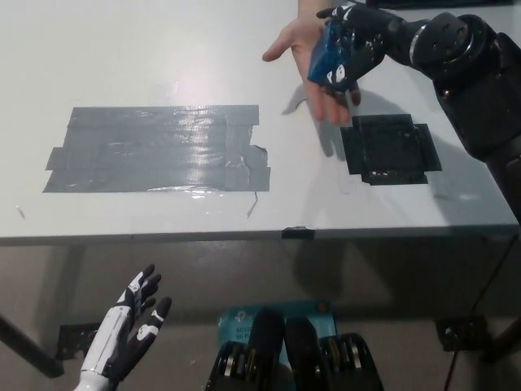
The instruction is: A person hands a rubik's cube to the robot and rhe robot picks it up with its right hand and places it on the black spot on the desk infron tof it
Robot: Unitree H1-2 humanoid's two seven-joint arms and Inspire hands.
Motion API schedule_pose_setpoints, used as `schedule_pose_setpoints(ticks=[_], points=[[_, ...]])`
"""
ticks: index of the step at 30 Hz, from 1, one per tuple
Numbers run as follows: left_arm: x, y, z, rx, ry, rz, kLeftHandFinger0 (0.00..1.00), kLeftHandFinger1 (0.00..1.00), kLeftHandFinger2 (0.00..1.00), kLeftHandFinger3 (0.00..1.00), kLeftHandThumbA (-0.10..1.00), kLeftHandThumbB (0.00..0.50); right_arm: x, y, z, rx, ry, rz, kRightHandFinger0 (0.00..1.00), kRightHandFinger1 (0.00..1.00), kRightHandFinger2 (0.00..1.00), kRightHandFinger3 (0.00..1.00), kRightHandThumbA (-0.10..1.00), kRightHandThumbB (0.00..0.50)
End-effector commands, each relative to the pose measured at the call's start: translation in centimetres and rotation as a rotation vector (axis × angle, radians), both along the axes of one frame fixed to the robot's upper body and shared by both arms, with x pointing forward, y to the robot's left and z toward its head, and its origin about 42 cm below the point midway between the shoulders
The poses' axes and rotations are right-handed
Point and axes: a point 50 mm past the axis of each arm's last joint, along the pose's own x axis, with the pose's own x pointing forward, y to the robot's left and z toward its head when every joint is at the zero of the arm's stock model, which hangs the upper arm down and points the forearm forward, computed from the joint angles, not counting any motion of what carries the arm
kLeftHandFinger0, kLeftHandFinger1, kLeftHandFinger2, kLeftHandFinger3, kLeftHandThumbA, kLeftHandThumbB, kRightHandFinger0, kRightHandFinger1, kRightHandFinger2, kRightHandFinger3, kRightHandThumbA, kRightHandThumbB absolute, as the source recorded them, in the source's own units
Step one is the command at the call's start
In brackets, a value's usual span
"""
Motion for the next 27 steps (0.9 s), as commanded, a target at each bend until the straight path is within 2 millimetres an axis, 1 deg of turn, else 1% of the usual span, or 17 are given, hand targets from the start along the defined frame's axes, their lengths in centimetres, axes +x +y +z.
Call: schedule_pose_setpoints(ticks=[1, 2, 3, 4, 5, 6, 7, 8, 9, 11, 14, 16, 17, 20, 24, 26, 27], points=[[0.3, 0.0, 1.2, 0.013, -0.037, -0.02, 1.0, 1.0, 1.0, 1.0, 0.78, 0.197, 0.3, 1.6, 5.3, -0.077, -0.165, 0.042, 0.79, 0.77, 0.69, 0.52, -0.1, 0.266], [0.4, 0.1, 1.3, 0.01, -0.044, -0.019, 1.0, 1.0, 1.0, 1.0, 0.78, 0.197, 0.3, 1.4, 5.3, -0.097, -0.185, 0.057, 0.4, 0.49, 0.49, 0.43, -0.1, 0.238], [0.5, 0.1, 1.3, 0.012, -0.042, -0.019, 1.0, 1.0, 1.0, 1.0, 0.79, 0.205, 0.4, 1.1, 5.2, -0.086, -0.19, 0.058, 0.11, 0.37, 0.59, 0.57, -0.1, 0.228], [0.5, 0.1, 1.3, 0.012, -0.043, -0.019, 1.0, 1.0, 1.0, 1.0, 0.79, 0.205, 0.4, 1.1, 5.2, -0.077, -0.191, 0.058, 0.05, 0.47, 0.85, 0.76, -0.1, 0.226], [0.6, 0.1, 1.3, 0.009, -0.046, -0.02, 1.0, 1.0, 1.0, 1.0, 0.79, 0.202, 0.5, 0.9, 5.3, -0.06, -0.193, 0.057, 0.06, 0.54, 0.97, 0.84, -0.1, 0.214], [0.6, 0.1, 1.3, 0.008, -0.046, -0.02, 1.0, 1.0, 1.0, 1.0, 0.79, 0.204, 0.5, 0.8, 5.3, -0.058, -0.196, 0.057, 0.13, 0.72, 1.0, 0.94, -0.1, 0.202], [0.6, 0.1, 1.3, 0.008, -0.044, -0.019, 1.0, 1.0, 1.0, 1.0, 0.79, 0.205, 0.5, 0.7, 5.4, -0.057, -0.199, 0.056, 0.16, 0.79, 1.0, 0.96, -0.1, 0.2], [0.6, 0.1, 1.3, 0.005, -0.04, -0.018, 1.0, 1.0, 1.0, 1.0, 0.8, 0.207, 0.4, 0.6, 5.5, -0.06, -0.202, 0.053, 0.25, 0.89, 1.0, 0.99, -0.1, 0.194], [0.5, 0.1, 1.3, 0.007, -0.044, -0.017, 1.0, 1.0, 1.0, 1.0, 0.8, 0.204, 0.4, 0.5, 5.5, -0.059, -0.204, 0.05, 0.33, 0.94, 1.0, 1.0, -0.1, 0.187], [0.6, 0.0, 1.3, 0.006, -0.049, -0.016, 1.0, 1.0, 1.0, 1.0, 0.81, 0.195, 0.4, 0.3, 5.8, -0.056, -0.213, 0.045, 0.4, 0.93, 1.0, 1.0, -0.1, 0.189], [0.6, 0.1, 1.1, 0.005, -0.056, -0.012, 1.0, 1.0, 1.0, 1.0, 0.82, 0.171, 0.3, 0.2, 6.3, -0.046, -0.231, 0.017, 0.4, 0.91, 1.0, 1.0, -0.1, 0.208], [0.6, 0.1, 1.0, 0.0, -0.056, -0.011, 1.0, 1.0, 1.0, 1.0, 0.83, 0.171, 0.3, 0.1, 6.6, -0.034, -0.236, 0.006, 0.38, 0.89, 1.0, 1.0, -0.1, 0.204], [0.6, 0.1, 1.0, 0.003, -0.056, -0.011, 1.0, 1.0, 1.0, 1.0, 0.84, 0.177, 0.2, 0.0, 6.9, -0.038, -0.247, 0.006, 0.37, 0.88, 1.0, 1.0, -0.1, 0.172], [0.7, 0.0, 1.0, 0.004, -0.056, -0.017, 1.0, 1.0, 1.0, 1.0, 0.85, 0.175, 0.1, -0.7, 7.3, -0.036, -0.276, 0.012, 0.37, 0.88, 1.0, 1.0, -0.1, 0.159], [0.6, 0.0, 1.0, 0.002, -0.052, -0.015, 1.0, 1.0, 1.0, 1.0, 0.86, 0.174, 0.1, -1.7, 7.3, -0.062, -0.293, -0.003, 0.32, 0.81, 1.0, 1.0, -0.1, 0.173], [0.6, 0.0, 1.1, 0.004, -0.051, -0.014, 1.0, 1.0, 1.0, 1.0, 0.86, 0.169, 0.1, -2.3, 7.3, -0.076, -0.282, -0.025, 0.26, 0.76, 1.0, 1.0, -0.1, 0.177], [0.7, 0.0, 1.1, 0.003, -0.052, -0.014, 1.0, 1.0, 1.0, 1.0, 0.86, 0.166, 0.1, -2.6, 7.4, -0.075, -0.273, -0.034, 0.2, 0.71, 1.0, 1.0, -0.1, 0.167]])
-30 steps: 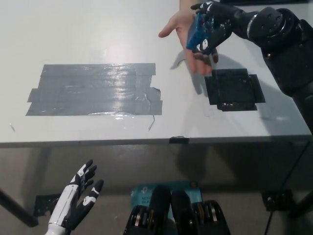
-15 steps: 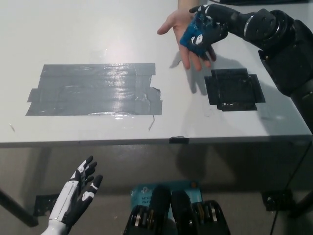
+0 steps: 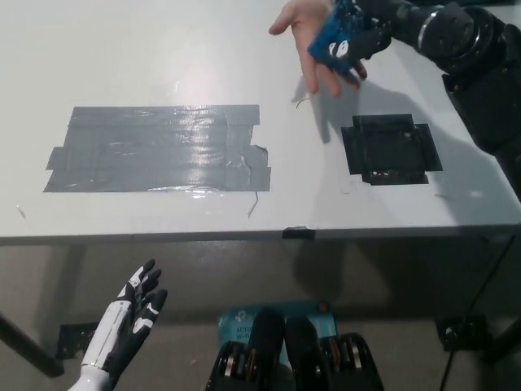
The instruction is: A person hands a rubik's cube to the robot and rhe robot picks it up with its right hand and places it on the black spot on the desk infron tof it
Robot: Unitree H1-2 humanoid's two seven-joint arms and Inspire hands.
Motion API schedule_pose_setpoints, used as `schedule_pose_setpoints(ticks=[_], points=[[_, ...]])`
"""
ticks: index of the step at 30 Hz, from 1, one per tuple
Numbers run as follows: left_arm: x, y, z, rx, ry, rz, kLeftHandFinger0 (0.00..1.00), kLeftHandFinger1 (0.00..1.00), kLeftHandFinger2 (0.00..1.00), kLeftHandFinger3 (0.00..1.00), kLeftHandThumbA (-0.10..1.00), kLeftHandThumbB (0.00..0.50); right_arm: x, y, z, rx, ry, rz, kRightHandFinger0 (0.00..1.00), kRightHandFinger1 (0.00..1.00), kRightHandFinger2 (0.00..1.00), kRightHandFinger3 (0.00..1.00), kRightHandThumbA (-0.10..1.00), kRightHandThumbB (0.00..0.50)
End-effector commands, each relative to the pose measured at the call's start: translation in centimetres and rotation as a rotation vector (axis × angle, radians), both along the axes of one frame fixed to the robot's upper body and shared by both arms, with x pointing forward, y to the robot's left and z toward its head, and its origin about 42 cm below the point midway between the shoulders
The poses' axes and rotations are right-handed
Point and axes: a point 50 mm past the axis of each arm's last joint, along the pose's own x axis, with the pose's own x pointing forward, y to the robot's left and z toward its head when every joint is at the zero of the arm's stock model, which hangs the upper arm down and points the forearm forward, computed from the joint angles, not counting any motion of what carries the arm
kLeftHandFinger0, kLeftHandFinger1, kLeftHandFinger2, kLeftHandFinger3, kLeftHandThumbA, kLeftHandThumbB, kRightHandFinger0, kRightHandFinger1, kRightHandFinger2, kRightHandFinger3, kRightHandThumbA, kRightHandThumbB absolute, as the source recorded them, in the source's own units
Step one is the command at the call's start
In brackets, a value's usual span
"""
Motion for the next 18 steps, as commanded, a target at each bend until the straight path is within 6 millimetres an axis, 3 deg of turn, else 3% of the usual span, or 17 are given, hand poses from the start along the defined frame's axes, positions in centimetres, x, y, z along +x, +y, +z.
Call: schedule_pose_setpoints(ticks=[1, 4, 5, 7, 10, 11, 13, 18], points=[[0.2, 0.1, 0.9, 0.001, -0.046, -0.016, 1.0, 1.0, 1.0, 1.0, 0.86, 0.157, -0.2, -1.3, 5.7, -0.019, -0.143, -0.027, 0.19, 0.72, 1.0, 1.0, -0.1, 0.165], [0.3, 0.1, 1.1, 0.005, -0.054, -0.019, 1.0, 1.0, 1.0, 1.0, 0.85, 0.152, -0.2, -2.5, 5.5, -0.045, -0.157, -0.043, 0.28, 0.82, 1.0, 1.0, -0.1, 0.17], [0.2, 0.1, 1.1, 0.003, -0.054, -0.017, 1.0, 1.0, 1.0, 1.0, 0.84, 0.158, -0.2, -2.9, 5.2, -0.051, -0.159, -0.046, 0.37, 0.85, 1.0, 1.0, -0.1, 0.17], [0.2, 0.0, 1.0, 0.002, -0.053, -0.016, 1.0, 1.0, 1.0, 1.0, 0.84, 0.157, -0.1, -3.5, 4.7, -0.076, -0.166, -0.056, 0.31, 0.75, 1.0, 1.0, -0.1, 0.176], [0.3, 0.0, 1.0, 0.008, -0.056, -0.02, 1.0, 1.0, 1.0, 1.0, 0.84, 0.141, 0.0, -4.6, 3.3, -0.084, -0.156, -0.09, 0.26, 0.69, 0.98, 1.0, -0.1, 0.206], [0.2, 0.0, 0.9, 0.008, -0.057, -0.019, 1.0, 1.0, 1.0, 1.0, 0.84, 0.14, 0.0, -4.8, 2.8, -0.09, -0.151, -0.104, 0.19, 0.65, 0.97, 1.0, -0.1, 0.199], [0.2, 0.0, 0.9, 0.01, -0.058, -0.019, 1.0, 1.0, 1.0, 1.0, 0.85, 0.144, 0.1, -5.1, 1.7, -0.093, -0.127, -0.109, 0.1, 0.69, 1.0, 1.0, -0.1, 0.208], [0.3, 0.0, 1.0, 0.006, -0.057, -0.019, 1.0, 1.0, 1.0, 1.0, 0.84, 0.14, 0.2, -5.4, -1.2, -0.138, -0.092, -0.117, 0.14, 0.72, 1.0, 0.98, -0.1, 0.207]])
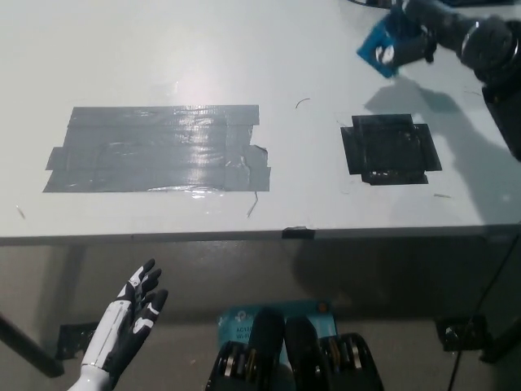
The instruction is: A person hands a rubik's cube to the robot and rhe robot picks it up with its right hand and places it on the black spot on the desk infron tof it
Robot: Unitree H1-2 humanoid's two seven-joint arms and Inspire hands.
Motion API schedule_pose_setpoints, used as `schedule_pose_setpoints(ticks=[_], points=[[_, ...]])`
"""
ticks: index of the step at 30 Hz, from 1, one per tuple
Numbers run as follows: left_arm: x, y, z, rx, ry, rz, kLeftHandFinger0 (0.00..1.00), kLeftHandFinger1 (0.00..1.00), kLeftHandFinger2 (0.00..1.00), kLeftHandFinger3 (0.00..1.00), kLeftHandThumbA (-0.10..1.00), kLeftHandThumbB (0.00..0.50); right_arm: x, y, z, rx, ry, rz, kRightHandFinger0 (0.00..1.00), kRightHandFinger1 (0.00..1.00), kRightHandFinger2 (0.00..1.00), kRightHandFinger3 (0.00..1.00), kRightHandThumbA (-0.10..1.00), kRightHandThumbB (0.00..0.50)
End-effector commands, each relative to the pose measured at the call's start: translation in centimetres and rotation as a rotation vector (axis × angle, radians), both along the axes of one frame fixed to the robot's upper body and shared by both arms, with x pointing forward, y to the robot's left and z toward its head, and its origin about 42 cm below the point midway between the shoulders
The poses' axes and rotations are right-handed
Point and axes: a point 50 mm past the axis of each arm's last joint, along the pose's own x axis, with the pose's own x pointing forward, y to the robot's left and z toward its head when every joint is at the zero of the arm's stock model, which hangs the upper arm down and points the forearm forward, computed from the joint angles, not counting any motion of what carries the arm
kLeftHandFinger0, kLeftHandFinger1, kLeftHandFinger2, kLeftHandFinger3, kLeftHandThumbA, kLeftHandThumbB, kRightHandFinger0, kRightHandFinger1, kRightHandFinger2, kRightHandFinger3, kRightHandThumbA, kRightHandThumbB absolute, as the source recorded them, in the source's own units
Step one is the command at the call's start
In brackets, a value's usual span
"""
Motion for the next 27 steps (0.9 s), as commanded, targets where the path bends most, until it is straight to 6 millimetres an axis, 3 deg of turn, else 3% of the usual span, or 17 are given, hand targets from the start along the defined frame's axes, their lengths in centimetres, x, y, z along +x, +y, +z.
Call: schedule_pose_setpoints(ticks=[1, 3, 6, 10, 11, 12, 13, 14, 17, 18, 19, 21, 22, 27], points=[[0.3, 0.0, 1.0, 0.0, -0.054, -0.018, 1.0, 1.0, 1.0, 1.0, 0.84, 0.147, 0.3, -0.2, 1.7, -0.051, -0.098, 0.003, 0.18, 0.76, 1.0, 0.97, -0.1, 0.217], [0.4, -0.1, 1.1, 0.0, -0.056, -0.018, 1.0, 1.0, 1.0, 1.0, 0.84, 0.146, 0.2, -0.3, 0.1, -0.015, -0.065, 0.001, 0.21, 0.81, 1.0, 1.0, -0.1, 0.212], [0.4, -0.1, 1.2, 0.003, -0.058, -0.018, 1.0, 1.0, 1.0, 1.0, 0.84, 0.146, 0.0, -0.2, -1.8, -0.018, -0.035, 0.001, 0.19, 0.79, 1.0, 1.0, -0.1, 0.231], [0.7, -0.1, 1.5, 0.007, -0.067, -0.018, 1.0, 1.0, 1.0, 1.0, 0.85, 0.144, -0.2, -0.1, -4.3, -0.048, 0.001, 0.003, 0.24, 0.84, 1.0, 1.0, -0.1, 0.236], [0.8, -0.1, 1.5, 0.003, -0.066, -0.018, 1.0, 1.0, 1.0, 1.0, 0.85, 0.15, -0.2, -0.1, -4.8, -0.057, 0.02, 0.0, 0.32, 0.9, 1.0, 1.0, -0.1, 0.231], [0.8, -0.1, 1.6, 0.004, -0.069, -0.017, 1.0, 1.0, 1.0, 1.0, 0.85, 0.15, -0.1, -0.1, -4.7, -0.063, 0.03, 0.006, 0.45, 1.0, 1.0, 1.0, -0.1, 0.257], [0.9, 0.0, 1.7, 0.005, -0.07, -0.015, 1.0, 1.0, 1.0, 1.0, 0.85, 0.15, -0.1, 0.0, -4.8, -0.071, 0.044, 0.015, 0.57, 1.0, 1.0, 1.0, -0.1, 0.25], [0.9, 0.1, 1.7, 0.001, -0.074, -0.016, 1.0, 1.0, 1.0, 1.0, 0.85, 0.149, -0.1, 0.2, -4.4, -0.081, 0.075, 0.023, 1.0, 1.0, 1.0, 1.0, -0.1, 0.296], [0.9, 0.0, 1.6, 0.001, -0.075, -0.014, 1.0, 1.0, 1.0, 1.0, 0.85, 0.153, -0.1, 0.0, -3.8, -0.041, 0.131, 0.058, 1.0, 1.0, 1.0, 1.0, 0.15, 0.345], [0.9, 0.0, 1.6, 0.006, -0.076, -0.014, 1.0, 1.0, 1.0, 1.0, 0.86, 0.155, -0.1, -0.1, -3.6, -0.034, 0.146, 0.07, 1.0, 1.0, 1.0, 1.0, 0.21, 0.376], [1.0, -0.1, 1.7, 0.019, -0.086, -0.02, 1.0, 1.0, 1.0, 1.0, 0.87, 0.152, 0.1, -0.1, -3.0, -0.05, 0.141, 0.075, 1.0, 1.0, 1.0, 1.0, 0.36, 0.436], [1.1, -0.1, 1.8, 0.02, -0.091, -0.023, 1.0, 1.0, 1.0, 1.0, 0.88, 0.149, 0.2, -0.1, -2.5, -0.065, 0.138, 0.073, 1.0, 1.0, 1.0, 1.0, 0.44, 0.483], [1.1, -0.1, 1.8, 0.013, -0.088, -0.021, 1.0, 1.0, 1.0, 1.0, 0.87, 0.155, 0.1, -0.1, -1.4, -0.061, 0.099, 0.076, 1.0, 1.0, 1.0, 1.0, 0.55, 0.5], [1.2, -0.1, 1.8, 0.014, -0.09, -0.02, 1.0, 1.0, 1.0, 1.0, 0.87, 0.145, -0.6, -0.1, 2.3, 0.036, -0.054, 0.101, 1.0, 1.0, 1.0, 1.0, 0.62, 0.5]])
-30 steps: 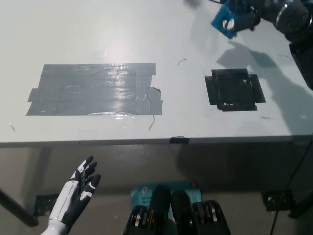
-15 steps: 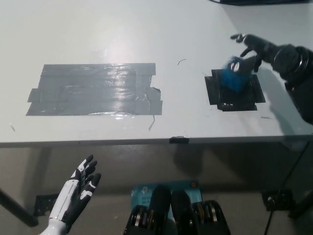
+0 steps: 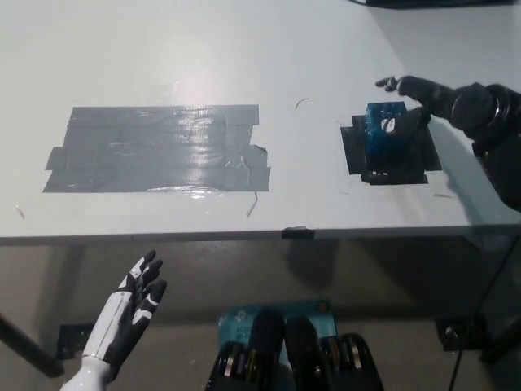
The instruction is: A person hands a rubik's cube to the robot and rhe robot picks it up with its right hand and places it on the black spot on the desk infron tof it
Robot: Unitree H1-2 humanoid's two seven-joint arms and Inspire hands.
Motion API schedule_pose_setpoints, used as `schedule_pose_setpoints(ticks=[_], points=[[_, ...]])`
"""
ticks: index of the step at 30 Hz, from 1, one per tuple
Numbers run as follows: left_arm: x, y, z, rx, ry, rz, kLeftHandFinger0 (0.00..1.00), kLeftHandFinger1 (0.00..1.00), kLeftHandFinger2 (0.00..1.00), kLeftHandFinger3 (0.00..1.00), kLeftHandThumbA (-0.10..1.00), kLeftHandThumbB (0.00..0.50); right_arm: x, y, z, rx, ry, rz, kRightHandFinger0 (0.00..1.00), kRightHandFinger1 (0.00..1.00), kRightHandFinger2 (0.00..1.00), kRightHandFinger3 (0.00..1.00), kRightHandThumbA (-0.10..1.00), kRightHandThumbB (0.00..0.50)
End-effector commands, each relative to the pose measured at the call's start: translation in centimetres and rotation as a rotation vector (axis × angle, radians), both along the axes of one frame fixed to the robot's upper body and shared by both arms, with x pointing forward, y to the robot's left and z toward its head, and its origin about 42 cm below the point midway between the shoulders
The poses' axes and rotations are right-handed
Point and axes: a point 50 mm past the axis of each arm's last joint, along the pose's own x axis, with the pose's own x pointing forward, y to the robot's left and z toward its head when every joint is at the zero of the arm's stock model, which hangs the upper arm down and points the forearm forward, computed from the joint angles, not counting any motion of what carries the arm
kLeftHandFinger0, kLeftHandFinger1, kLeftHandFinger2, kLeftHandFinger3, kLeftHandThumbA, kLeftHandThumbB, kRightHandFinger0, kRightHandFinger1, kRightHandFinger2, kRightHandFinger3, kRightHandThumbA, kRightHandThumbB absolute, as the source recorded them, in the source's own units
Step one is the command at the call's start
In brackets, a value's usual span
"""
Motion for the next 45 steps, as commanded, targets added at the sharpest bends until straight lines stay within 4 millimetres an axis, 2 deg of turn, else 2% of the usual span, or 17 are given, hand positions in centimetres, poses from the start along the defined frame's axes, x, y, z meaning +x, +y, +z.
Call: schedule_pose_setpoints(ticks=[1, 2, 3, 8, 13, 18, 19, 21, 24, 27, 28, 30, 32, 34, 38, 40, 45], points=[[0.3, 0.0, 1.2, 0.007, -0.061, -0.015, 1.0, 1.0, 1.0, 1.0, 0.86, 0.139, 0.0, 0.0, 8.5, 0.081, -0.215, 0.06, 1.0, 1.0, 1.0, 1.0, 0.65, 0.5], [0.4, 0.0, 1.2, 0.007, -0.062, -0.015, 1.0, 1.0, 1.0, 1.0, 0.86, 0.139, 0.0, 0.0, 8.7, 0.084, -0.219, 0.061, 1.0, 1.0, 1.0, 1.0, 0.65, 0.5], [0.4, 0.1, 1.2, 0.009, -0.063, -0.015, 1.0, 1.0, 1.0, 1.0, 0.86, 0.141, -0.6, -0.2, 11.2, 0.119, -0.314, 0.088, 1.0, 1.0, 1.0, 1.0, 0.68, 0.477], [0.8, 0.0, 1.4, 0.003, -0.066, -0.022, 1.0, 1.0, 1.0, 1.0, 0.87, 0.141, -3.3, -0.9, 16.5, 0.238, -0.466, 0.144, 1.0, 1.0, 1.0, 1.0, 0.67, 0.483], [1.2, -0.2, 1.8, 0.006, -0.074, -0.026, 1.0, 1.0, 1.0, 1.0, 0.87, 0.149, -9.5, -1.2, 21.3, 0.235, -0.631, 0.225, 1.0, 1.0, 1.0, 1.0, 0.76, 0.461], [2.1, -0.4, 2.1, 0.01, -0.091, -0.032, 1.0, 1.0, 1.0, 1.0, 0.87, 0.157, -17.0, -2.8, 21.8, 0.325, -0.756, 0.304, 1.0, 1.0, 1.0, 1.0, 0.8, 0.468], [2.2, -0.5, 2.1, 0.012, -0.094, -0.034, 1.0, 1.0, 1.0, 1.0, 0.87, 0.156, -19.7, -3.2, 20.5, 0.379, -0.784, 0.325, 1.0, 1.0, 1.0, 1.0, 0.8, 0.441], [2.3, -0.7, 2.1, 0.012, -0.093, -0.039, 1.0, 1.0, 1.0, 1.0, 0.87, 0.156, -21.9, -3.6, 19.0, 0.406, -0.806, 0.336, 1.0, 1.0, 1.0, 1.0, 0.85, 0.434], [2.1, -0.7, 1.8, 0.006, -0.09, -0.046, 1.0, 1.0, 1.0, 1.0, 0.89, 0.151, -26.5, -3.7, 13.8, 0.584, -0.78, 0.373, 1.0, 1.0, 1.0, 1.0, 0.88, 0.362], [2.0, -0.8, 1.2, -0.008, -0.086, -0.039, 1.0, 1.0, 1.0, 1.0, 0.9, 0.151, -29.5, -3.0, 7.6, 0.698, -0.717, 0.316, 1.0, 1.0, 1.0, 1.0, 1.0, 0.367], [2.0, -0.8, 1.1, -0.009, -0.085, -0.038, 1.0, 1.0, 1.0, 1.0, 0.9, 0.152, -29.6, -3.0, 7.2, 0.707, -0.709, 0.31, 1.0, 1.0, 1.0, 1.0, 1.0, 0.367], [1.5, -0.8, 0.7, -0.016, -0.065, -0.028, 1.0, 1.0, 1.0, 1.0, 0.92, 0.155, -30.4, -2.4, 2.7, 0.781, -0.654, 0.255, 1.0, 1.0, 1.0, 1.0, 1.0, 0.323], [1.0, -0.8, 0.2, -0.019, -0.05, -0.018, 1.0, 1.0, 1.0, 1.0, 0.94, 0.152, -30.7, -1.4, -2.8, 0.948, -0.545, 0.157, 1.0, 1.0, 1.0, 1.0, 1.0, 0.338], [0.5, -0.7, -0.1, -0.014, -0.042, -0.016, 1.0, 1.0, 1.0, 1.0, 0.95, 0.153, -30.9, -0.9, -5.0, 0.982, -0.509, 0.117, 1.0, 1.0, 1.0, 1.0, 1.0, 0.327], [-0.1, -0.7, -0.9, -0.029, -0.024, -0.01, 1.0, 1.0, 1.0, 1.0, 0.95, 0.164, -31.2, 0.1, -11.0, 1.026, -0.406, 0.037, 1.0, 1.0, 1.0, 1.0, 1.0, 0.233], [-0.3, -0.8, -1.1, -0.033, -0.014, -0.01, 1.0, 1.0, 1.0, 1.0, 0.95, 0.178, -31.0, 0.4, -14.2, 0.973, -0.344, -0.019, 1.0, 1.0, 1.0, 1.0, 1.0, 0.238], [-0.1, -0.8, -0.8, -0.023, -0.012, -0.009, 1.0, 1.0, 1.0, 1.0, 0.97, 0.193, -30.4, 0.5, -17.3, 0.929, -0.239, -0.055, 1.0, 1.0, 1.0, 1.0, 1.0, 0.259]])
